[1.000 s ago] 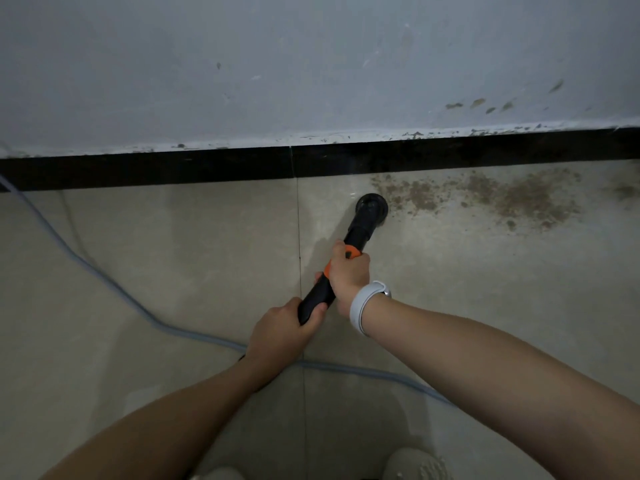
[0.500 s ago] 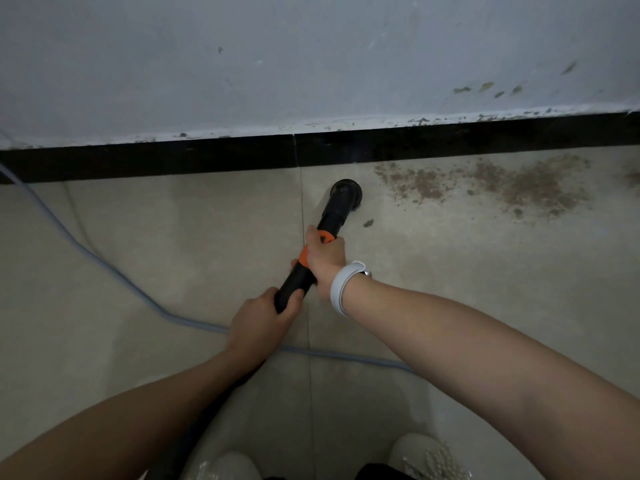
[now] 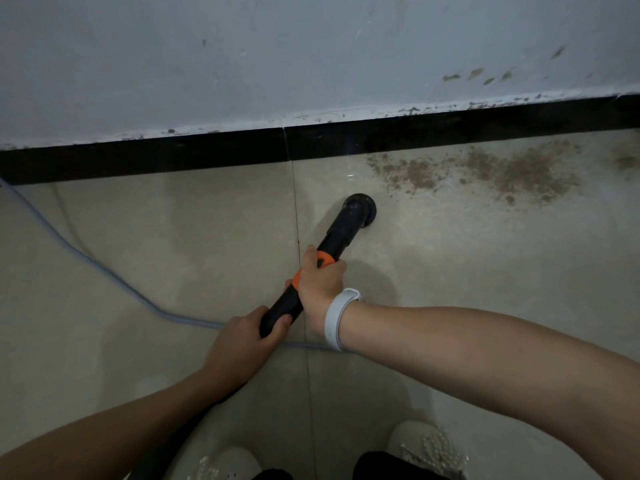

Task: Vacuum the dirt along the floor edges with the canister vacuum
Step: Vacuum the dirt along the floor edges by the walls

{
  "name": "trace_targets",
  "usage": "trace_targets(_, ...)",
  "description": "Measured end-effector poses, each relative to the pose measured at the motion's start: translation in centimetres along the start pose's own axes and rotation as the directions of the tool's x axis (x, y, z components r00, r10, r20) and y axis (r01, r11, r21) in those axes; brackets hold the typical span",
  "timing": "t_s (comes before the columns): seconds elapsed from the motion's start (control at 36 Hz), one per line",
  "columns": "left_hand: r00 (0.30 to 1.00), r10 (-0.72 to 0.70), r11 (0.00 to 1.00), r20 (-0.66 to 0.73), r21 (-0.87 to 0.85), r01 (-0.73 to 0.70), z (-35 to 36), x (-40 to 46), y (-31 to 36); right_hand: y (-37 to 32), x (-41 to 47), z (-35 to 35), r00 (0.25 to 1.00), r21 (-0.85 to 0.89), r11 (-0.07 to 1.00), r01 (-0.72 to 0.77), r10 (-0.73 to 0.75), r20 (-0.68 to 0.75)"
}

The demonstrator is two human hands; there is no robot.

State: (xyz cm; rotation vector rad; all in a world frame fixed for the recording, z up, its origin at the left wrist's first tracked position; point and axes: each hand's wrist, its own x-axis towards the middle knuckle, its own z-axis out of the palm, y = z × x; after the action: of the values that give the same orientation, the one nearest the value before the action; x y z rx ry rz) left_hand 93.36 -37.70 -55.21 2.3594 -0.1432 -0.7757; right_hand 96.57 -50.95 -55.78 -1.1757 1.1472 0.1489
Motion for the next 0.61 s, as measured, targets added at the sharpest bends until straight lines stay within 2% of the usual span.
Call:
trace_targets(0.28, 0.999, -0.03, 0.997, 0.031, 0.07, 0.028, 1.1, -1.0, -1.0, 1.9, -0.2, -0.6, 0.999, -0.035, 0.998, -0.045, 0.045, -0.001)
trace_targets(0.5, 0.999, -0.015, 0.998, 0.047, 0.057, 0.013, 1.0, 1.6, 1.0, -0.2, 1.6, -0.9, 0.999, -0.054, 0.999, -0.009, 0.007, -0.038)
trace_targets(0.61, 0.998, 0.021, 0.995, 0.057, 0.092, -0.026, 1.4, 3.2, 3.1, -1.7, 2.5, -1.7, 0.996, -0.003, 1.0, 0.0, 0.0, -0.09)
